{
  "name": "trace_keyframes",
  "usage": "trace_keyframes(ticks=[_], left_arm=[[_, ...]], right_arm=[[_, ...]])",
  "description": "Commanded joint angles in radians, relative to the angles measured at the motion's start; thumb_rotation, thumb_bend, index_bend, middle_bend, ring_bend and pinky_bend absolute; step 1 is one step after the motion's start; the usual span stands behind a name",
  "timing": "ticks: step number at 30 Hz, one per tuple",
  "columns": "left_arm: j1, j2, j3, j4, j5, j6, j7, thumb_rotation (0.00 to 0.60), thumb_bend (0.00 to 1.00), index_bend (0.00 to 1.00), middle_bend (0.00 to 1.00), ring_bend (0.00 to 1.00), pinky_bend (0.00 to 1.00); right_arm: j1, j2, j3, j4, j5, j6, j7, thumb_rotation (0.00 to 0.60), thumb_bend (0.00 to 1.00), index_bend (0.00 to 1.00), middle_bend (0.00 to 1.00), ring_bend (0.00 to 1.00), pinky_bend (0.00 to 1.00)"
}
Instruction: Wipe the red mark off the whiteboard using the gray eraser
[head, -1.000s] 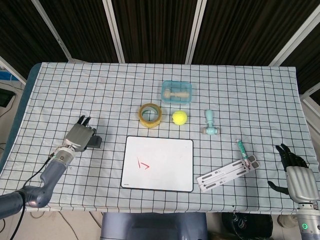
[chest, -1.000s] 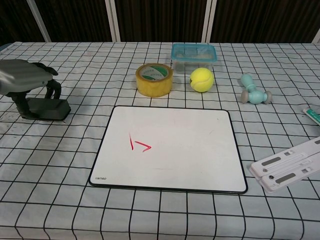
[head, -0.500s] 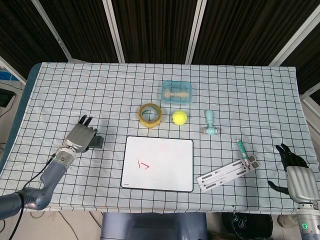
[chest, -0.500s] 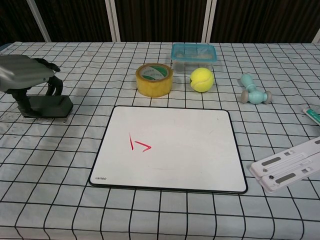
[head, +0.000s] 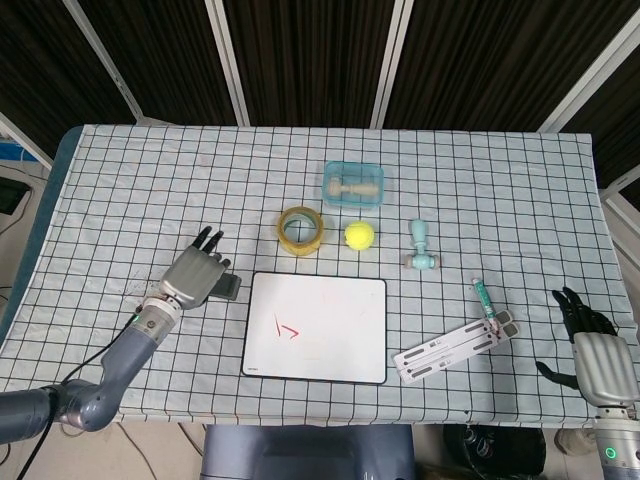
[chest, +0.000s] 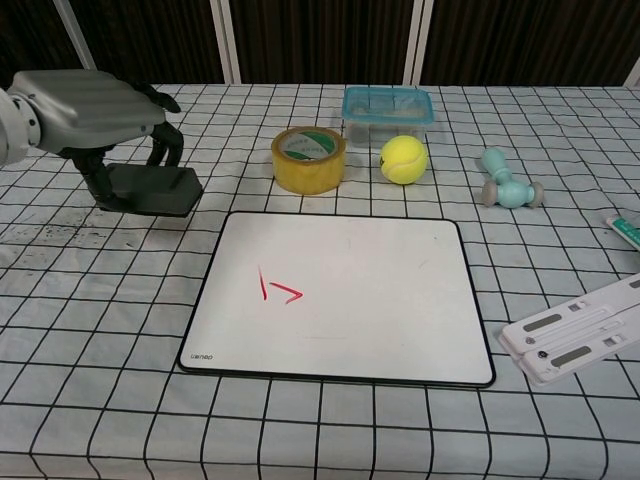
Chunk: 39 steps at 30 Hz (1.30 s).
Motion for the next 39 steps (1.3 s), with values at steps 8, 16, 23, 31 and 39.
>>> trace_keyframes(ticks=[8, 16, 23, 31, 39], left_arm=[[-0.136, -0.205, -0.018, 0.014, -0.169, 0.045, 0.191, 0.6, 0.39, 0.42, 0.46, 0.0, 0.04], [-0.196, -0.302, -0.016, 0.033, -0.212, 0.088, 0.267, 0.6, 0.39, 0.42, 0.46, 0.0, 0.04], [-0.224, -0.356, 0.002, 0.061, -0.254, 0.121, 0.318, 0.6, 0.39, 0.42, 0.46, 0.0, 0.04], [-0.235, -0.376, 0.023, 0.071, -0.264, 0.119, 0.315, 0.6, 0.39, 0.42, 0.46, 0.0, 0.04], [-0.234, -0.368, 0.051, 0.037, -0.277, 0.131, 0.32, 0.6, 0.39, 0.42, 0.46, 0.0, 0.04]], right_arm=[[-0.001, -0.001, -0.001, 0.003, -0.001, 0.002, 0.002, 0.6, 0.08, 0.04, 0.08, 0.19, 0.22], [-0.002, -0.001, 0.0, 0.004, 0.001, 0.001, 0.004, 0.6, 0.07, 0.04, 0.08, 0.19, 0.22], [-0.002, 0.0, 0.0, 0.003, 0.001, 0.001, 0.005, 0.6, 0.08, 0.04, 0.08, 0.19, 0.22], [-0.002, -0.001, 0.001, 0.003, 0.001, 0.001, 0.006, 0.6, 0.08, 0.04, 0.08, 0.19, 0.22], [-0.001, 0.0, 0.001, 0.003, 0.001, 0.0, 0.008, 0.6, 0.08, 0.04, 0.08, 0.19, 0.22]])
